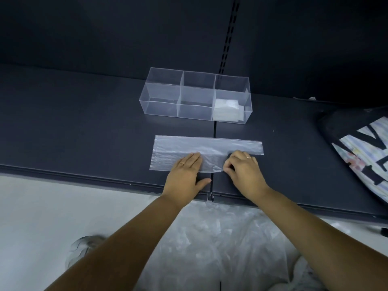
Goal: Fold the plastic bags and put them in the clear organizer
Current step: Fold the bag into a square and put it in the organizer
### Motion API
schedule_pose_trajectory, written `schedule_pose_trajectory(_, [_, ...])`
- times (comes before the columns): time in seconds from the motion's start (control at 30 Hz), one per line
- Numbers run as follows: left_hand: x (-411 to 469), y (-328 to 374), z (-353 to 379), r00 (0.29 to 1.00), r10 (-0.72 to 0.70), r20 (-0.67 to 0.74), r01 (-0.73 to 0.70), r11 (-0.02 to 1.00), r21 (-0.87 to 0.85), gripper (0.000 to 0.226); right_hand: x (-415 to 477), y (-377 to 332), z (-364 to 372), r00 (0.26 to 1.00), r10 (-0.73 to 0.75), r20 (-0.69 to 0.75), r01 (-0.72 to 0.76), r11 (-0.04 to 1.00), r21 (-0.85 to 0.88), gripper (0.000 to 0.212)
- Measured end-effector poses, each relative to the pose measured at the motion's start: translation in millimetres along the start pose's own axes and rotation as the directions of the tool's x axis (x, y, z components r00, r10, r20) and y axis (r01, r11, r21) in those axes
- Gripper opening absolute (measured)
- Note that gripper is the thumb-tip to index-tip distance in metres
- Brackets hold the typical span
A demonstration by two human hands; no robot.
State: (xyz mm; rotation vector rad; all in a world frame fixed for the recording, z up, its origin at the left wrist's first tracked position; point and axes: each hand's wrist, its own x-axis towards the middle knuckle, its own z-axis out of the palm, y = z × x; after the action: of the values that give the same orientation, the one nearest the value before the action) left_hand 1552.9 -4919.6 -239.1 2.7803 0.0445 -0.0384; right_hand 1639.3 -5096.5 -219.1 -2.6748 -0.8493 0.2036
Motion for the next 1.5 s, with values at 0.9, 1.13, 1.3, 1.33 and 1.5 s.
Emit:
schedule_pose_trajectory(0.9, [-39.2, -69.8, -59.2, 0.916, -0.401, -0.019, 0.346, 0.813, -0.469, 0.010, 1.2, 21.1, -21.8, 0.972, 0.179, 0.151, -0.232, 0.823, 0.518, 0.018])
schedule_pose_trajectory(1.13, [-19.2, -76.8, -53.7, 0.801, -0.595, 0.067, 0.523, 0.639, -0.564, 0.018, 14.4, 20.3, -7.0, 0.899, 0.434, 0.057, -0.349, 0.632, 0.692, 0.013])
schedule_pose_trajectory(1.3, [-10.4, -67.8, -49.7, 0.757, -0.652, 0.031, 0.586, 0.658, -0.473, 0.018, 26.4, 16.3, 2.3, 0.818, 0.574, -0.022, -0.402, 0.600, 0.692, 0.008])
schedule_pose_trajectory(1.33, [-10.4, -64.2, -49.2, 0.749, -0.662, 0.023, 0.597, 0.660, -0.456, 0.018, 28.8, 15.5, 4.7, 0.806, 0.591, -0.032, -0.410, 0.597, 0.690, 0.008])
schedule_pose_trajectory(1.5, [-14.8, -37.4, -48.8, 0.747, -0.578, -0.330, 0.534, 0.816, -0.220, 0.017, 37.3, 7.8, 9.5, 0.764, 0.640, -0.082, -0.453, 0.623, 0.638, 0.009])
